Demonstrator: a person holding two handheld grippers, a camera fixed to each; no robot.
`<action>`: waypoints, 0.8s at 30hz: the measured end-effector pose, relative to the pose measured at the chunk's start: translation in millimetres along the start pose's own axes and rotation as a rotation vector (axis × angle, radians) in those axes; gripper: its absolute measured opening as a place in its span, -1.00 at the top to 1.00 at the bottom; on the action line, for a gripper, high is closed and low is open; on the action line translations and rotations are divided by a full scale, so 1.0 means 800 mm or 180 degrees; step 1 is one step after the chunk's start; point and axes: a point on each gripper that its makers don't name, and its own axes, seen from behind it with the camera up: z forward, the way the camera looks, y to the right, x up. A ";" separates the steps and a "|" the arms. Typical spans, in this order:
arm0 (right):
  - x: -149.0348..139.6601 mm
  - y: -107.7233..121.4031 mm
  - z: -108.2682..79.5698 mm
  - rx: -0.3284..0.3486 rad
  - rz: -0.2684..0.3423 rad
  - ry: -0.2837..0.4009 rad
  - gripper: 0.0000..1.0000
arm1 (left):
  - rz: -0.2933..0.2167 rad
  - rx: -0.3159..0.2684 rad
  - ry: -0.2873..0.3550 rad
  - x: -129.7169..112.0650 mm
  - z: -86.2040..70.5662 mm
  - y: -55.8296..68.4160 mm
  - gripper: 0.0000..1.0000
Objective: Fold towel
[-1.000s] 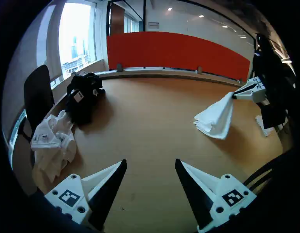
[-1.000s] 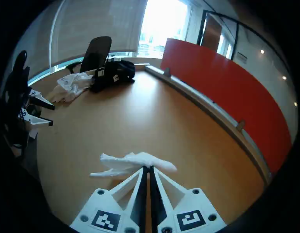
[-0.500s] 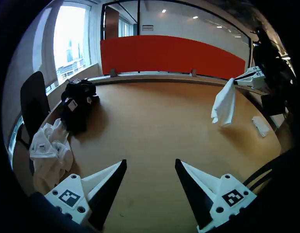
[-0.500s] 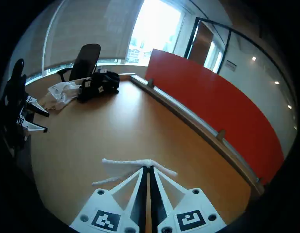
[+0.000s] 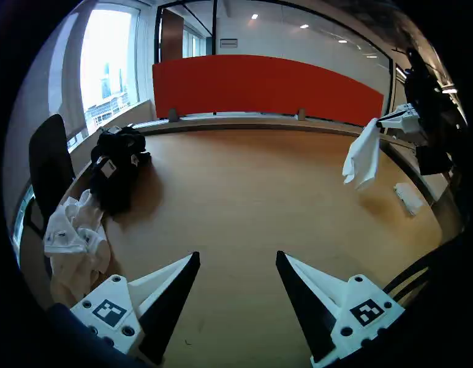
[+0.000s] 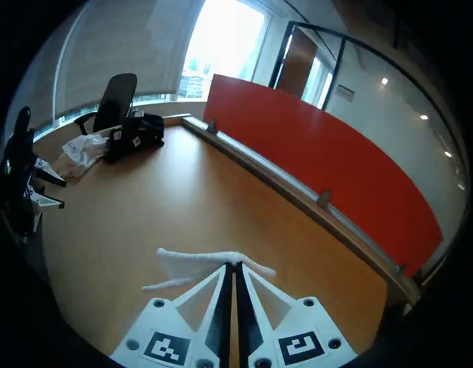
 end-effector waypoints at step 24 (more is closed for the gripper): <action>-0.080 0.138 -0.072 -0.0450 0.0125 -0.0340 0.93 | -0.0013 0.0028 -0.0047 0.003 0.004 0.005 -0.85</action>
